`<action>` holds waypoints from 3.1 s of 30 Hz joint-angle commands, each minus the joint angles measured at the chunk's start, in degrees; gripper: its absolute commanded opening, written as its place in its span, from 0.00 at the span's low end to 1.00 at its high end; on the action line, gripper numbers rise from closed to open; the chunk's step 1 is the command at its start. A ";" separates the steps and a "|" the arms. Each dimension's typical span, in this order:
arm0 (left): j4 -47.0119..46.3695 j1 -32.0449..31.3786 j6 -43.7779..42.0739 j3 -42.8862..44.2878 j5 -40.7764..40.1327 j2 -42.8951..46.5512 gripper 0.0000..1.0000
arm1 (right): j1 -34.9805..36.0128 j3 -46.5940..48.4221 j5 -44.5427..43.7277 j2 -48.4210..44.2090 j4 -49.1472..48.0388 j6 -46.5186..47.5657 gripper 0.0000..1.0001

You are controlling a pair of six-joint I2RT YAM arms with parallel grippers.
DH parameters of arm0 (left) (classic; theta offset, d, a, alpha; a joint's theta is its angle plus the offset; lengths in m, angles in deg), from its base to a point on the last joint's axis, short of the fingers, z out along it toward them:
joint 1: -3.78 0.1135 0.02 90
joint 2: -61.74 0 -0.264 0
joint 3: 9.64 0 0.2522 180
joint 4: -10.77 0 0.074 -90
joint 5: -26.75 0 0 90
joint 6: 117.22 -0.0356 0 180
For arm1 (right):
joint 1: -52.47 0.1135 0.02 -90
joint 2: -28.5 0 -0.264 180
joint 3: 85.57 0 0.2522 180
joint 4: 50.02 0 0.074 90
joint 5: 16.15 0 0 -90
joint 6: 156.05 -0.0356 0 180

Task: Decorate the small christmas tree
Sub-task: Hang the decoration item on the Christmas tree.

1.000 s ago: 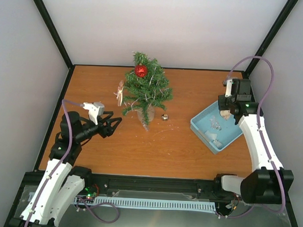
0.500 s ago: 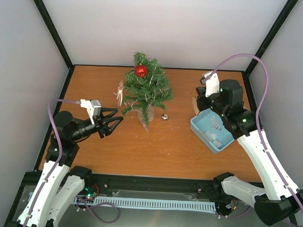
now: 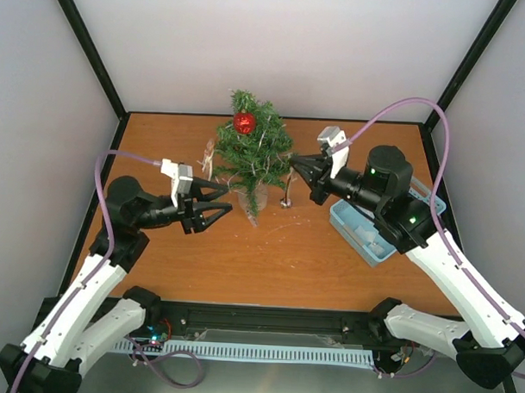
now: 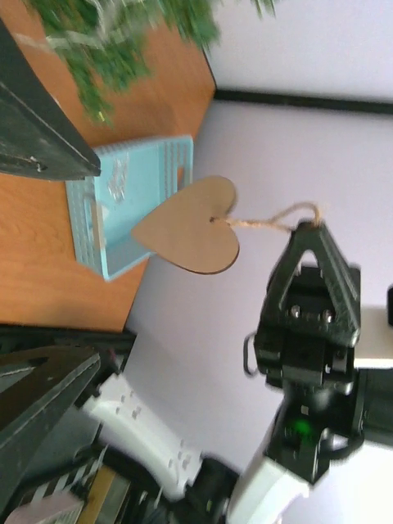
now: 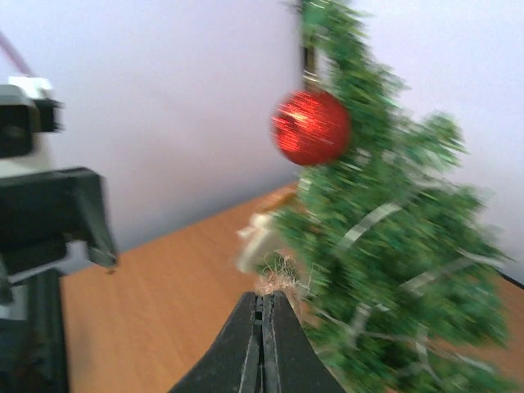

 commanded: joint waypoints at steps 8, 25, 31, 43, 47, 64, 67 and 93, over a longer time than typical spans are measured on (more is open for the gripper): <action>-7.39 -16.33 -4.29 4.36 -2.77 -5.81 0.65 | 16.08 -2.94 0.73 -0.88 -18.45 -8.71 0.03; -6.99 -21.40 -9.41 2.29 -27.79 -0.61 0.78 | 28.35 -5.74 -17.96 2.63 -34.09 -12.34 0.03; -7.75 -21.48 -10.49 2.66 -21.69 -1.54 0.79 | 29.44 -6.84 -22.78 3.45 -37.94 -14.12 0.03; -4.89 -21.49 -13.52 2.13 -23.78 0.23 0.65 | 29.53 -5.23 -23.92 3.88 -37.51 -12.36 0.03; -4.55 -21.49 -13.06 1.93 -27.95 2.23 0.45 | 29.53 -5.22 -26.23 3.46 -37.35 -11.80 0.03; -8.15 -21.49 -10.05 3.35 -18.06 2.21 0.44 | 29.66 -2.91 -25.03 5.30 -37.30 -11.16 0.03; -6.30 -21.49 -11.97 3.67 -19.63 1.45 0.57 | 29.71 -2.84 -24.63 5.18 -37.17 -11.14 0.03; -12.00 -21.49 -10.54 -0.81 -8.27 2.53 0.58 | 29.71 -1.03 -3.61 1.32 -24.54 8.02 0.03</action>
